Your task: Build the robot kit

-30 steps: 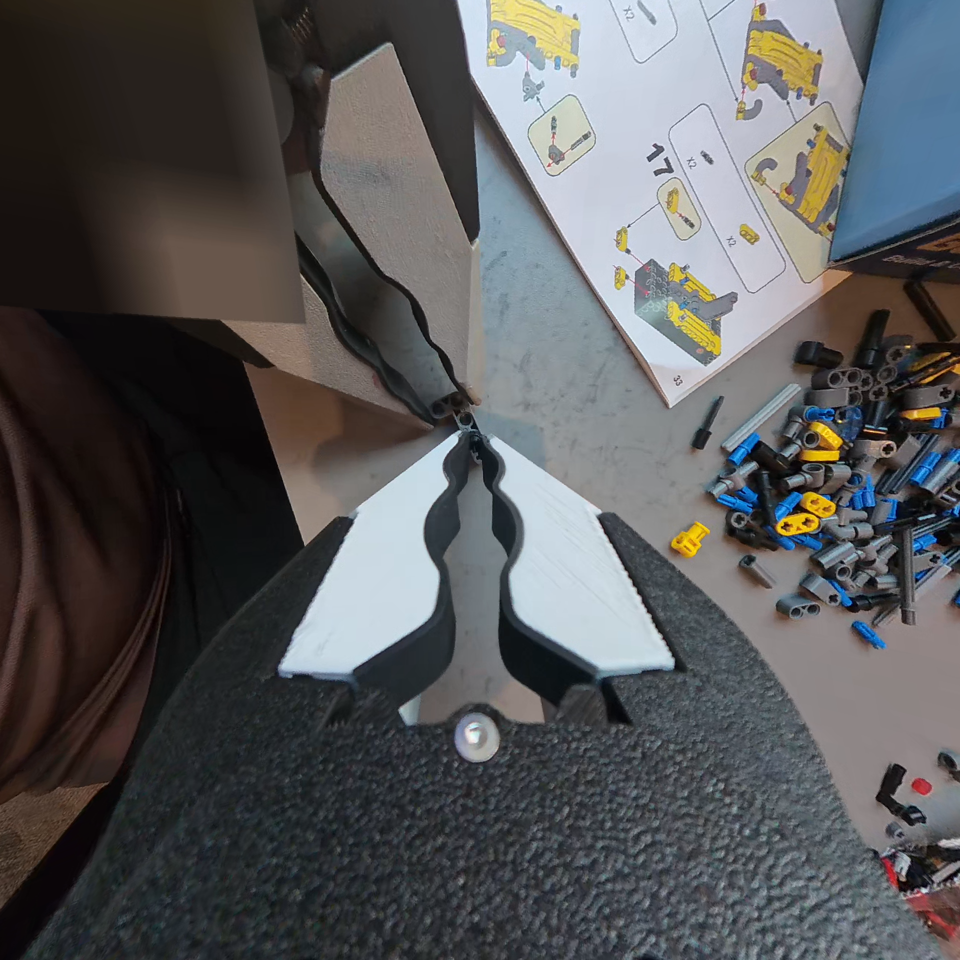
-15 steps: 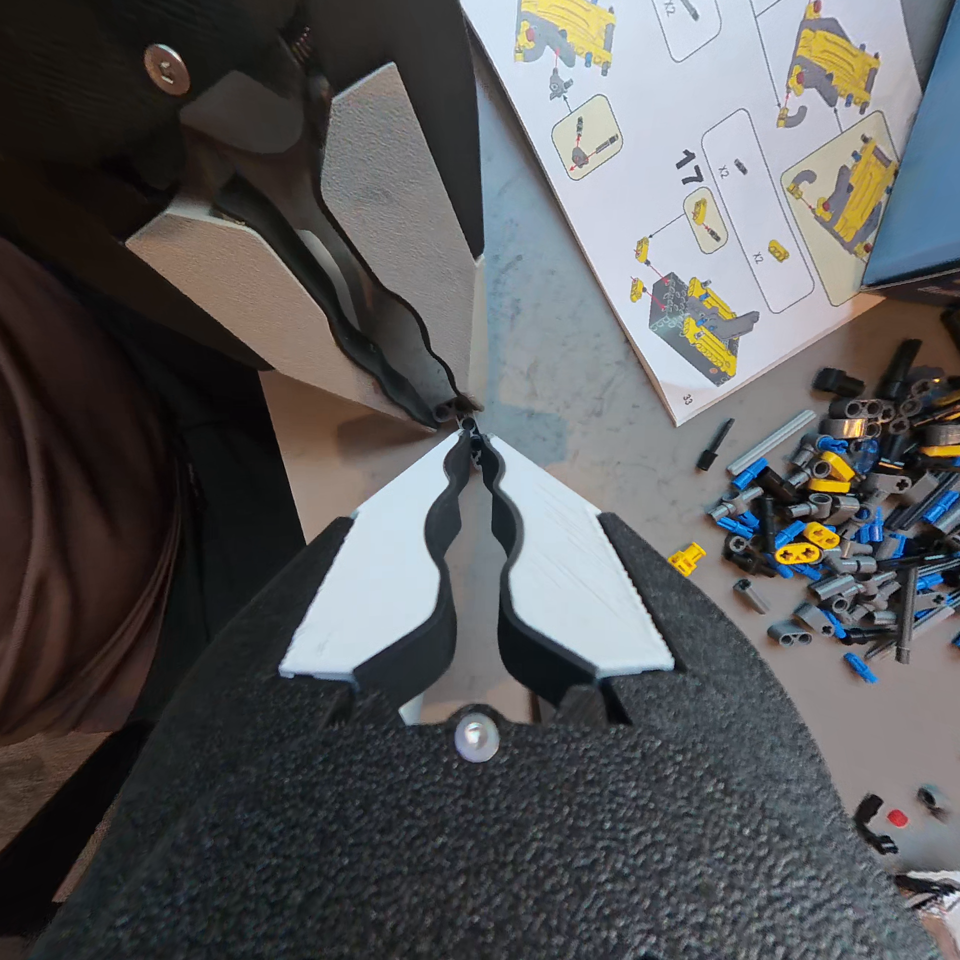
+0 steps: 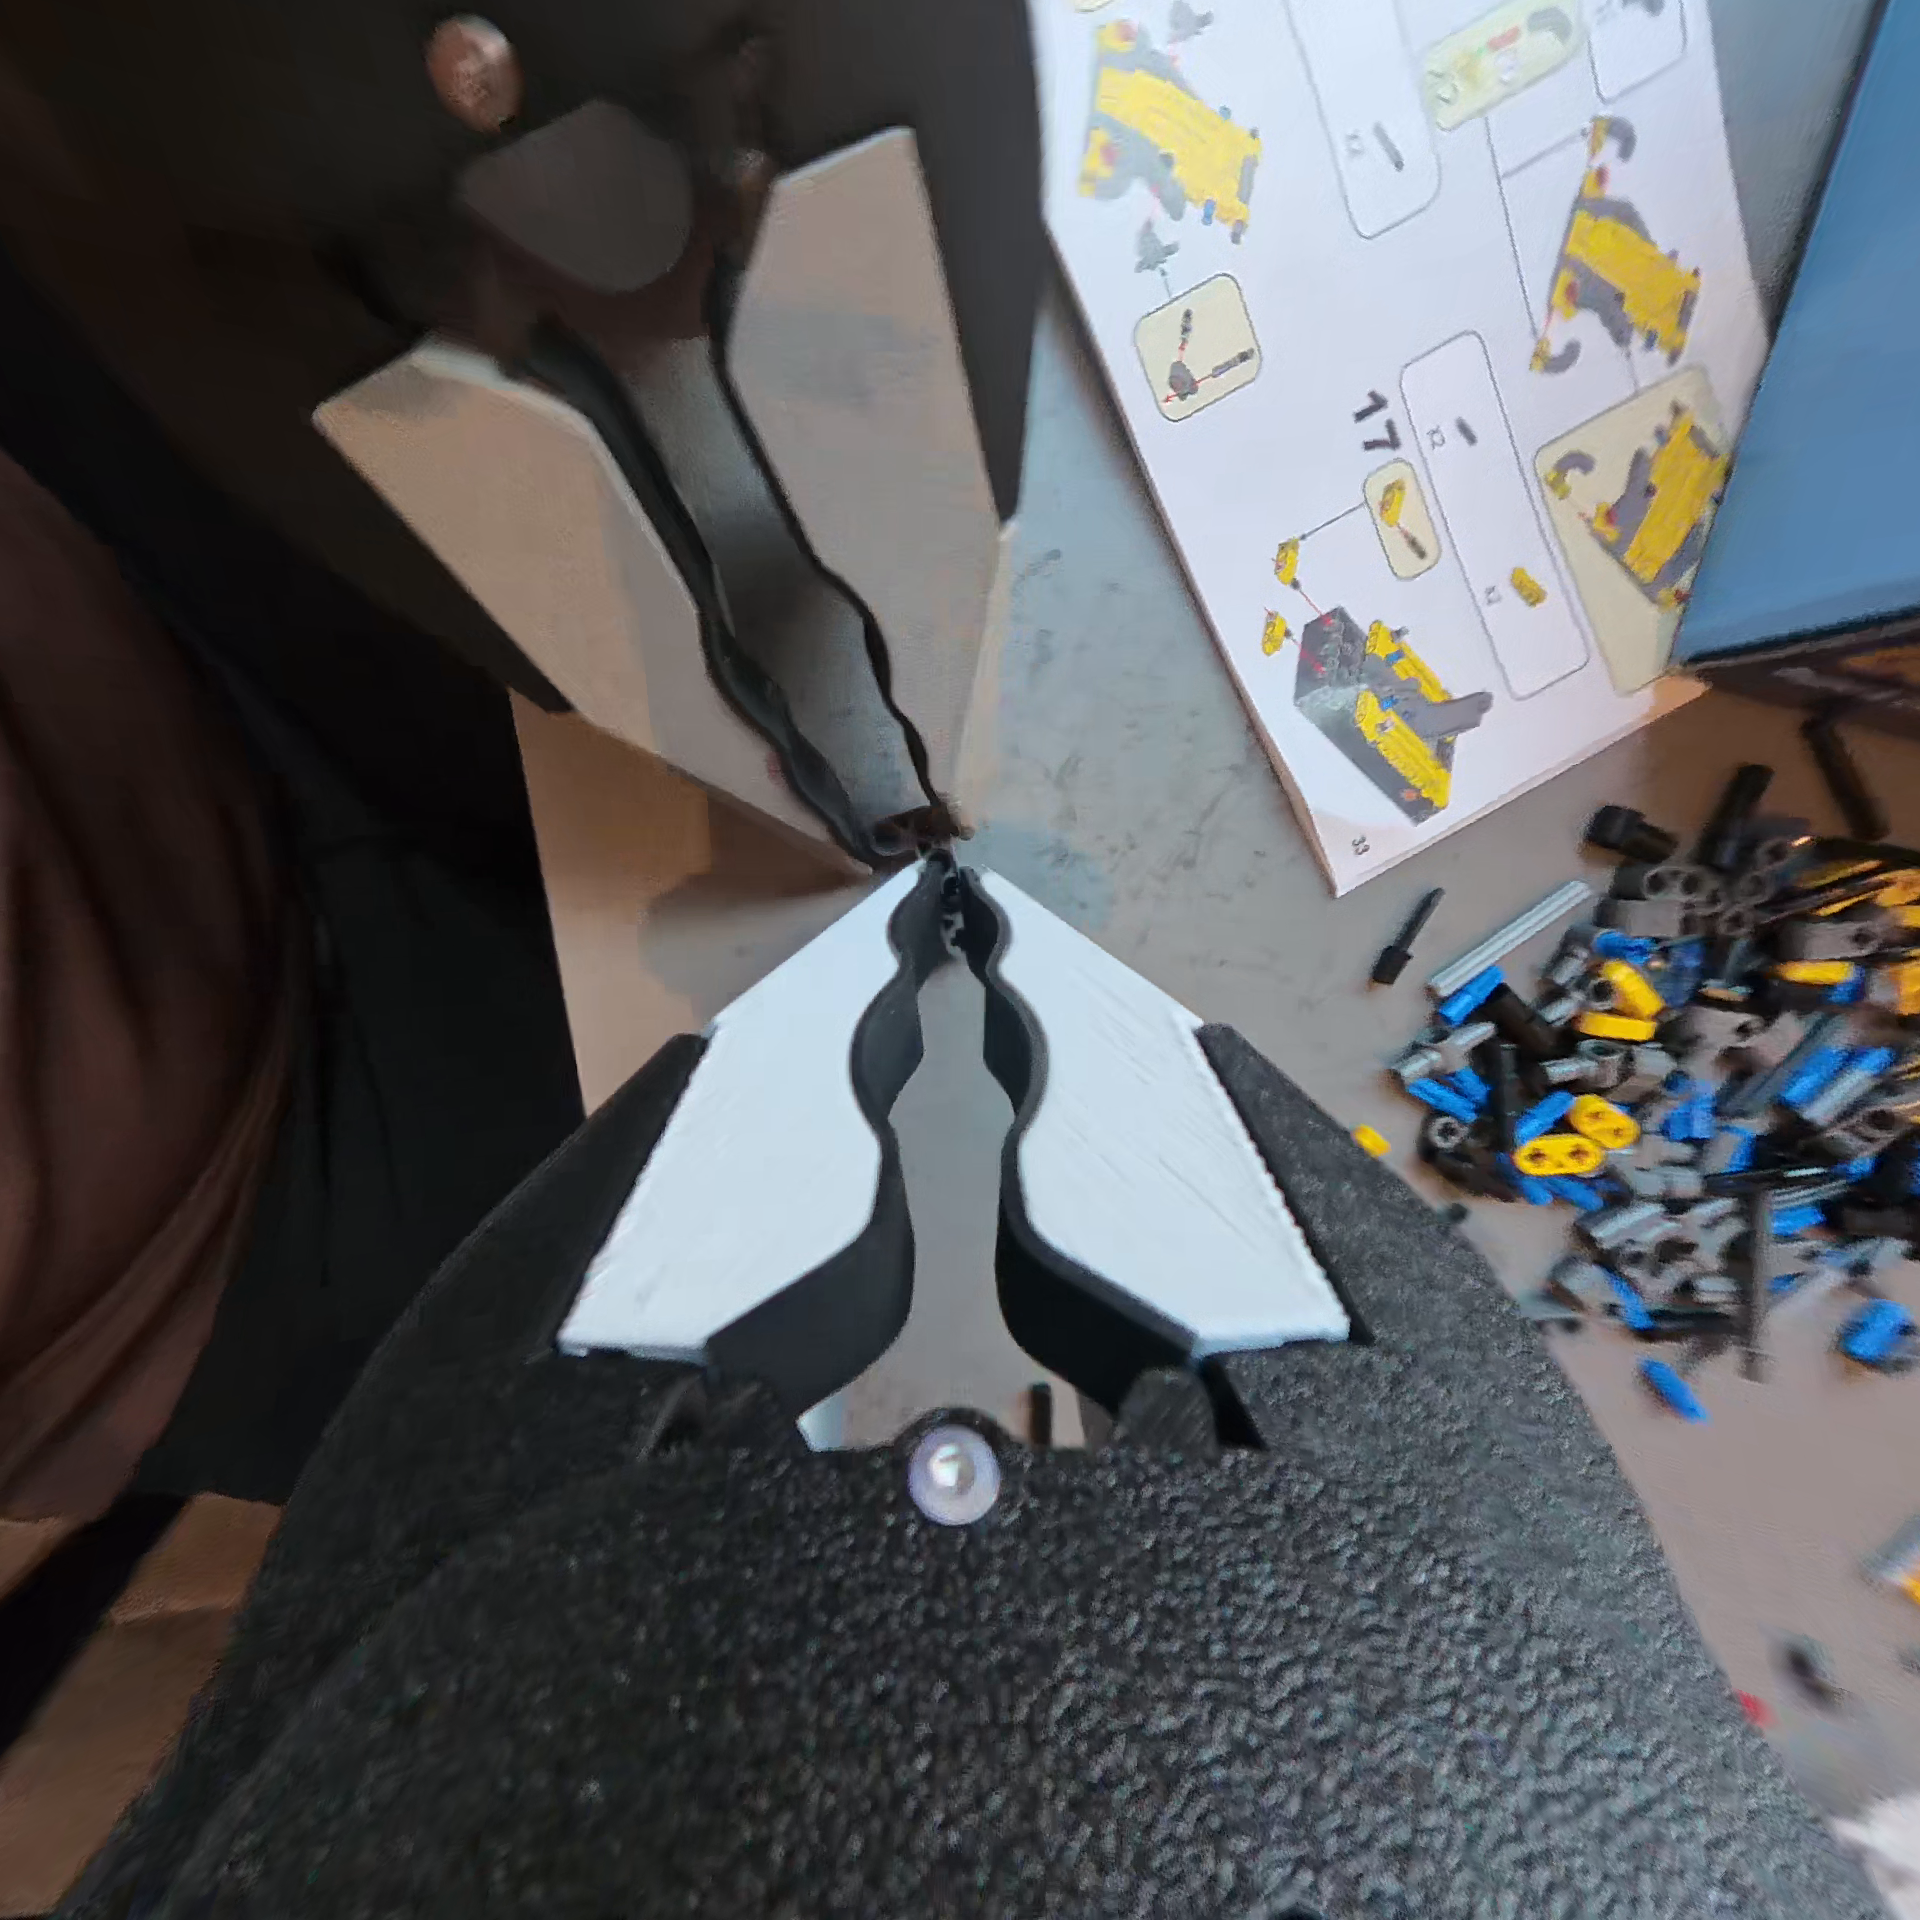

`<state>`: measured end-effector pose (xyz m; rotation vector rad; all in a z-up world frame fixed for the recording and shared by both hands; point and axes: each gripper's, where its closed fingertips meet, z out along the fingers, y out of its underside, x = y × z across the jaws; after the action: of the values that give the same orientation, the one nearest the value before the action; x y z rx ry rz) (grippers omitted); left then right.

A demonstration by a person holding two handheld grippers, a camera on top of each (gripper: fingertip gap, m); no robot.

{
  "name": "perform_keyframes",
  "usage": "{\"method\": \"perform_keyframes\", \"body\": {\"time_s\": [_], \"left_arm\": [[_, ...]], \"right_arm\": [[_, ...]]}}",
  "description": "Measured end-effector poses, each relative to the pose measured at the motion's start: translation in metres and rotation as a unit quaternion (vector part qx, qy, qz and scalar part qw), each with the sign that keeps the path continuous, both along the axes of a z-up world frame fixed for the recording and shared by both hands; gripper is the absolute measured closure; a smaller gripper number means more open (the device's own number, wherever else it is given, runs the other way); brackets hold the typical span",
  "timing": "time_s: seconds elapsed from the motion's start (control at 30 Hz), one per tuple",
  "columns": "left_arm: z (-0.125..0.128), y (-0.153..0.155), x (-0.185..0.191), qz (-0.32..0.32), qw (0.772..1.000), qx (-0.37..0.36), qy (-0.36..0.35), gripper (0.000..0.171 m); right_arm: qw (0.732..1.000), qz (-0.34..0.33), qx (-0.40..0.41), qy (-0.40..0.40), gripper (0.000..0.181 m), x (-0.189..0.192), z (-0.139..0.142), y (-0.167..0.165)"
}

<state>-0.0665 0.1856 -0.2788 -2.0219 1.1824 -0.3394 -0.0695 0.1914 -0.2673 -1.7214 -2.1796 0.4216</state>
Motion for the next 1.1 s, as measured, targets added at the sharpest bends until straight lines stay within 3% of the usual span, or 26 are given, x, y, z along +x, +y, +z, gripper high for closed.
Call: {"method": "perform_keyframes", "body": {"time_s": [0.03, 0.37, 0.73, 0.87, 1.1], "left_arm": [[0.0001, 0.0000, 0.0000, 0.000, 1.000, 0.001, 0.001, 0.158], [0.0001, 0.0002, 0.0002, 0.000, 1.000, -0.001, -0.001, 0.158], [0.0000, 0.0001, 0.0003, 0.000, 1.000, 0.000, 0.000, 0.159], [0.0000, 0.0006, -0.0001, 0.002, 1.000, 0.005, 0.003, 0.158], [0.0001, 0.0006, 0.0005, 0.001, 1.000, 0.005, 0.002, 0.158]], "right_arm": [[1.000, -0.016, -0.022, 0.004, 0.178, -0.0005, -0.0001, -0.0001], [0.999, -0.009, -0.030, -0.001, 0.178, 0.0032, -0.0002, 0.0009], [0.985, 0.119, 0.124, 0.004, 0.178, 0.0039, -0.0009, -0.0014], [0.998, 0.055, 0.024, 0.008, 0.178, 0.0017, -0.0014, -0.0011], [0.997, -0.013, -0.081, 0.010, 0.178, -0.0032, -0.0049, -0.0013]]}}
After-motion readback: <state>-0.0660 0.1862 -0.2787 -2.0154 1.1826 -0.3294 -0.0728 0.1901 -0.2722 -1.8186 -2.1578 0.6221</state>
